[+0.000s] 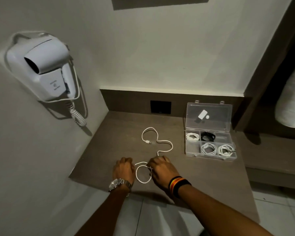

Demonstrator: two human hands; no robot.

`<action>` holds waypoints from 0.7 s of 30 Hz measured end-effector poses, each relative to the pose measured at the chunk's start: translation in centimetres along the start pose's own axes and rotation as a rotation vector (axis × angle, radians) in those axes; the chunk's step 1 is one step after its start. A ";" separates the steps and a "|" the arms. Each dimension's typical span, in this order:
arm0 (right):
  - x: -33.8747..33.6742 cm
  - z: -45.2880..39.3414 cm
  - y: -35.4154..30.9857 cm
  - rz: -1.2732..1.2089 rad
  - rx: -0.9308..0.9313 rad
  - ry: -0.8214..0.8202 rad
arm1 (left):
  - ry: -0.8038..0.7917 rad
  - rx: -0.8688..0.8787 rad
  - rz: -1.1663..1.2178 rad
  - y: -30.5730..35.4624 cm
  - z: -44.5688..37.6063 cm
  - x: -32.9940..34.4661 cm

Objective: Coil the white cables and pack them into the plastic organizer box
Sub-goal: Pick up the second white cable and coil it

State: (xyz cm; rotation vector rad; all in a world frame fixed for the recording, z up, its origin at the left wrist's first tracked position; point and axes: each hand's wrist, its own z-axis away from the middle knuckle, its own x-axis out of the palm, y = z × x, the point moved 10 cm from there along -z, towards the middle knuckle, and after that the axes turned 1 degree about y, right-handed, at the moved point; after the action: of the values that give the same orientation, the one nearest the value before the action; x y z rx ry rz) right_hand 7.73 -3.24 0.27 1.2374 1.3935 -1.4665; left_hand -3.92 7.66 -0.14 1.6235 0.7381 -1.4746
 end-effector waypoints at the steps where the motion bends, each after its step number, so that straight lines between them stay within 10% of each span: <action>1: 1.0 0.0 0.1 0.059 0.009 -0.040 | -0.040 -0.001 -0.021 -0.4 0.2 0.8; 11: -0.5 -0.5 3.5 0.066 0.176 -0.086 | -0.195 -0.086 0.174 -1.4 -1.5 1.8; 21: -10.9 -6.6 1.6 -1.035 0.308 0.085 | -0.316 0.006 1.136 6.4 -5.4 -13.2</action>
State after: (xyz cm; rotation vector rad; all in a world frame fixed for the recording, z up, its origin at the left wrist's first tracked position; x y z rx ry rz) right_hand 12.98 2.05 10.77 0.7304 2.0688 -2.3952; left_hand 2.34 10.30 13.94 1.3526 -0.3649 -0.8190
